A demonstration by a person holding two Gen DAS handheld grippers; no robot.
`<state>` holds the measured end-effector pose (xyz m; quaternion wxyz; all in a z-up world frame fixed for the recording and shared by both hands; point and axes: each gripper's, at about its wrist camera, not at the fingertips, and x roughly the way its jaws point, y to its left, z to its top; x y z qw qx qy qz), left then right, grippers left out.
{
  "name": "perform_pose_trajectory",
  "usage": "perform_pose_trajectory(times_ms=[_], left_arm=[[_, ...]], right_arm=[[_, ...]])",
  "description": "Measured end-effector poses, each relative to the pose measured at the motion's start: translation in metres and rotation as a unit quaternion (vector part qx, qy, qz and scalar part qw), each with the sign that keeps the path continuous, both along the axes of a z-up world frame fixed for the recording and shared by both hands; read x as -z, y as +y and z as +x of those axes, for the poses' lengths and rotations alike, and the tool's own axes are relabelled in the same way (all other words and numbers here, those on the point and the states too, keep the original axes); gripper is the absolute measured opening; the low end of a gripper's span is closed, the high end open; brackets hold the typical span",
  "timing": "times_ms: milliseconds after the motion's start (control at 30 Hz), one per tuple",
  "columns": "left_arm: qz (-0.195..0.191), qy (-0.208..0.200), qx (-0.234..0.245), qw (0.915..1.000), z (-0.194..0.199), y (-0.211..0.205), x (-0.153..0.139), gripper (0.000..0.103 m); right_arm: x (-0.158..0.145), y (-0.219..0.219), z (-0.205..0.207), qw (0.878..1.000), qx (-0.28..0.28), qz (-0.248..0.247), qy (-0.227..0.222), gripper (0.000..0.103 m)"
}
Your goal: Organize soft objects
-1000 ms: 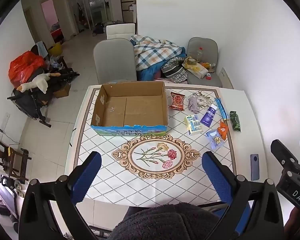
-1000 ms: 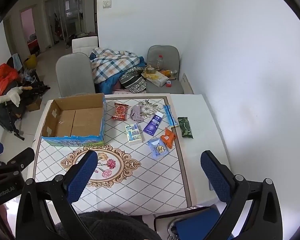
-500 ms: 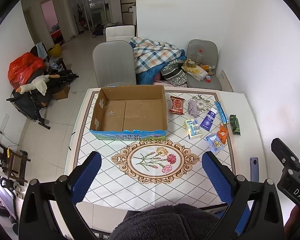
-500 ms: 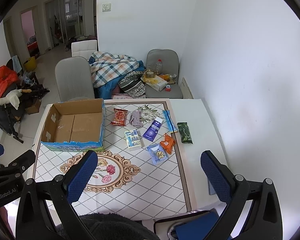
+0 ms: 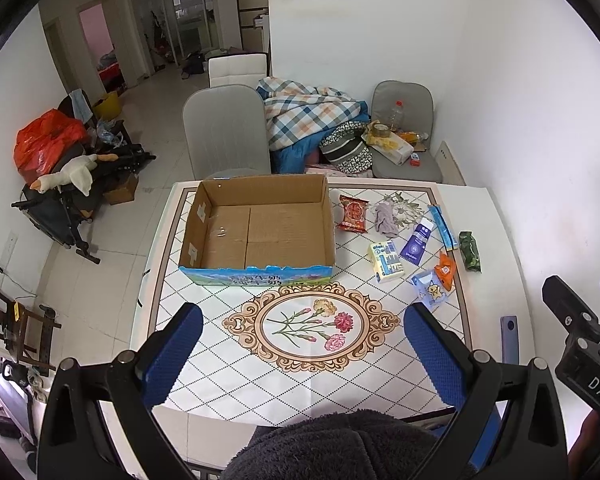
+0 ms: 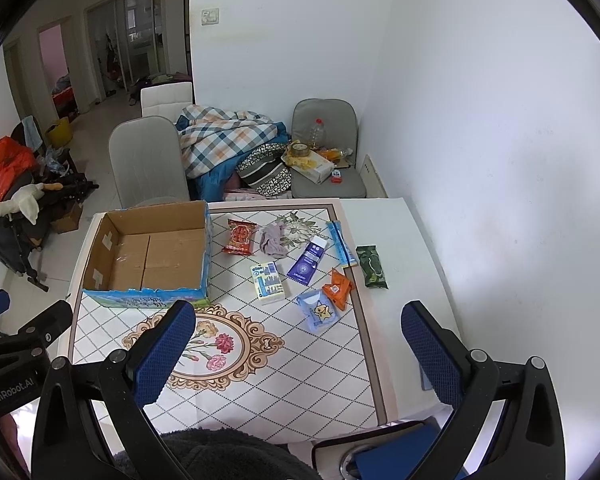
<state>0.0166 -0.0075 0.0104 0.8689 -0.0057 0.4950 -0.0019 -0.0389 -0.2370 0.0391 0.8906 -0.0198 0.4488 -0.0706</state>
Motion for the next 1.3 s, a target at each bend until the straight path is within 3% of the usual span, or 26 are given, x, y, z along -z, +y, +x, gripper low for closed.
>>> perform_pose_trajectory(times_ms=[1300], left_arm=[[0.001,-0.015,-0.011,0.9998,-0.015,0.010,-0.009,0.103]], right_arm=[[-0.016,0.005,-0.012,1.000,-0.014,0.012,-0.016,0.103]])
